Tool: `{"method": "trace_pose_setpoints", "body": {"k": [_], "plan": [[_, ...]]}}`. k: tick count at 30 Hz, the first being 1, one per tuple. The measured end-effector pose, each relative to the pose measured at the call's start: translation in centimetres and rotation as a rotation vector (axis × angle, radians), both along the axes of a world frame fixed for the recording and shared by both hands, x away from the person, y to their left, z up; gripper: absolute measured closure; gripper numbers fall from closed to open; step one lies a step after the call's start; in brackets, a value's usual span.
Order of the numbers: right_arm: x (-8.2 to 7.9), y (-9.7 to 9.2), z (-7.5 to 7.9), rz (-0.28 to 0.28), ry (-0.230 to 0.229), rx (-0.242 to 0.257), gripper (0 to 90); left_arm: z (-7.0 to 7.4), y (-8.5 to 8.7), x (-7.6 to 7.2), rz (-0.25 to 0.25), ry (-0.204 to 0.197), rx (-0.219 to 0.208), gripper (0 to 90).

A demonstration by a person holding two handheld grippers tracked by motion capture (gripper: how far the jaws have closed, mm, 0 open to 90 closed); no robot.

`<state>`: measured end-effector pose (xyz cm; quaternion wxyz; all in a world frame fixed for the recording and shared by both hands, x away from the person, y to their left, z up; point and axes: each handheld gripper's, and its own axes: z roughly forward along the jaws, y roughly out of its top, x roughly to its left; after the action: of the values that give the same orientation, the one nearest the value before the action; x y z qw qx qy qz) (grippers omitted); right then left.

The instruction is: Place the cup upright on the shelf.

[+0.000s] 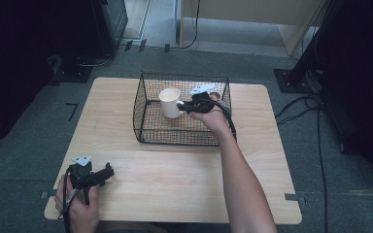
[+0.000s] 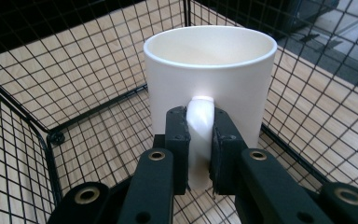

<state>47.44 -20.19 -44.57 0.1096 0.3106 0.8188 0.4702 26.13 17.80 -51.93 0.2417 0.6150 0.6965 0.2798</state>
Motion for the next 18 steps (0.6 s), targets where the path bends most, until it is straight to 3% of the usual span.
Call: {"method": "trace_pose_setpoints", "body": {"k": [14, 18], "plan": [[0.05, -0.03, -0.32, -0.022, 0.03, -0.049, 80.3, 0.0, -0.01, 0.0, 0.001, 0.0, -0.001, 0.0], [0.05, -0.02, -0.47, -0.039, 0.033, -0.109, 79.0, 0.0, -0.01, 0.0, 0.001, -0.001, -0.001, 0.0]]}}
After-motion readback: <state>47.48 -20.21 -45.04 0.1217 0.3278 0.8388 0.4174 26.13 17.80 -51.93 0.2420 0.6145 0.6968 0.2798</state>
